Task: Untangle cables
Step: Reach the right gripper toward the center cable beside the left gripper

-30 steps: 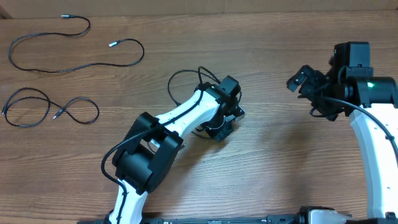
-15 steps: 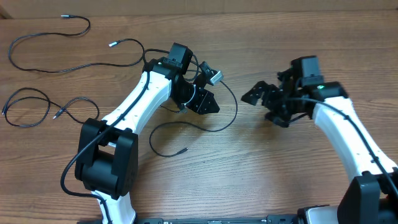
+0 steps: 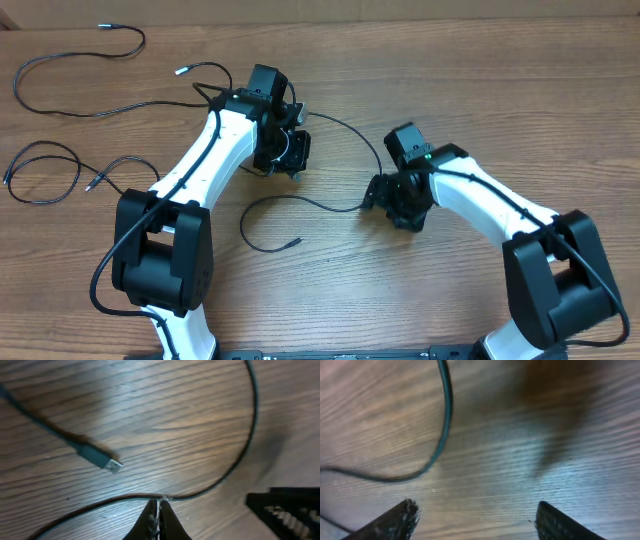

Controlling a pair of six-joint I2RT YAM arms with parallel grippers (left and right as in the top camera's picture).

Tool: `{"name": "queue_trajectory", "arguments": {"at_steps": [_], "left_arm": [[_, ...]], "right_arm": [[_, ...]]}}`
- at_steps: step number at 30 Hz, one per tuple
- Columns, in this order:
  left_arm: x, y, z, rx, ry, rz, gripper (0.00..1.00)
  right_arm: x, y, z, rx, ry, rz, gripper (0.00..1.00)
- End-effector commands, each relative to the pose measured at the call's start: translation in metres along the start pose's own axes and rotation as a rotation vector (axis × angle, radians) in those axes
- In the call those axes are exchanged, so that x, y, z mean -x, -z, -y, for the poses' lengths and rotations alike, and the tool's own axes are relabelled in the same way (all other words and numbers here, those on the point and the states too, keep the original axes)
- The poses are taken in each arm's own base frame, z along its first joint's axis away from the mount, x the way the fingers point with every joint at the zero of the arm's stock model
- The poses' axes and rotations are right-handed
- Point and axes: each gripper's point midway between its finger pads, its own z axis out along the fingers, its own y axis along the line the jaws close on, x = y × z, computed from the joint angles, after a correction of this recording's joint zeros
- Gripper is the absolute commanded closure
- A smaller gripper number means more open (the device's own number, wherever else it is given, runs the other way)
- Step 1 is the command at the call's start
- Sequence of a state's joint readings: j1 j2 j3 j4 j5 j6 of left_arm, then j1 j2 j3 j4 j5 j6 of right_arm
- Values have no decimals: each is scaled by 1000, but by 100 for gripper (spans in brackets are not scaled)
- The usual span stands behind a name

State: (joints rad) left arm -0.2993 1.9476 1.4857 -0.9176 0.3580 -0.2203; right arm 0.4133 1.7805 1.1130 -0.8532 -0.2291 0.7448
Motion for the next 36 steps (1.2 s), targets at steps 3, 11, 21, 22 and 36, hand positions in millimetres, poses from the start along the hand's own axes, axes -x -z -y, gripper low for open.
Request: {"name": "queue_trajectory", "arguments": {"at_steps": [3,11,21,22,36], "left_arm": [[8,7,-6,53,65,44,94],[9,7,-8,63,65,49,92],[9,7,-9,64,65,48,91],[9,7,-9,68,65,48,91],[9,7,-9,68,62,48,90]], "right_arm": [[18,1,-15,-24,29,72,29],[31,-16,-21,-56,31,87,37],[16,-63,-13,-164,62,14,47],[15,-67,-10,-175,60,5,49],[12,-82,34,-387,44,-19,58]]}}
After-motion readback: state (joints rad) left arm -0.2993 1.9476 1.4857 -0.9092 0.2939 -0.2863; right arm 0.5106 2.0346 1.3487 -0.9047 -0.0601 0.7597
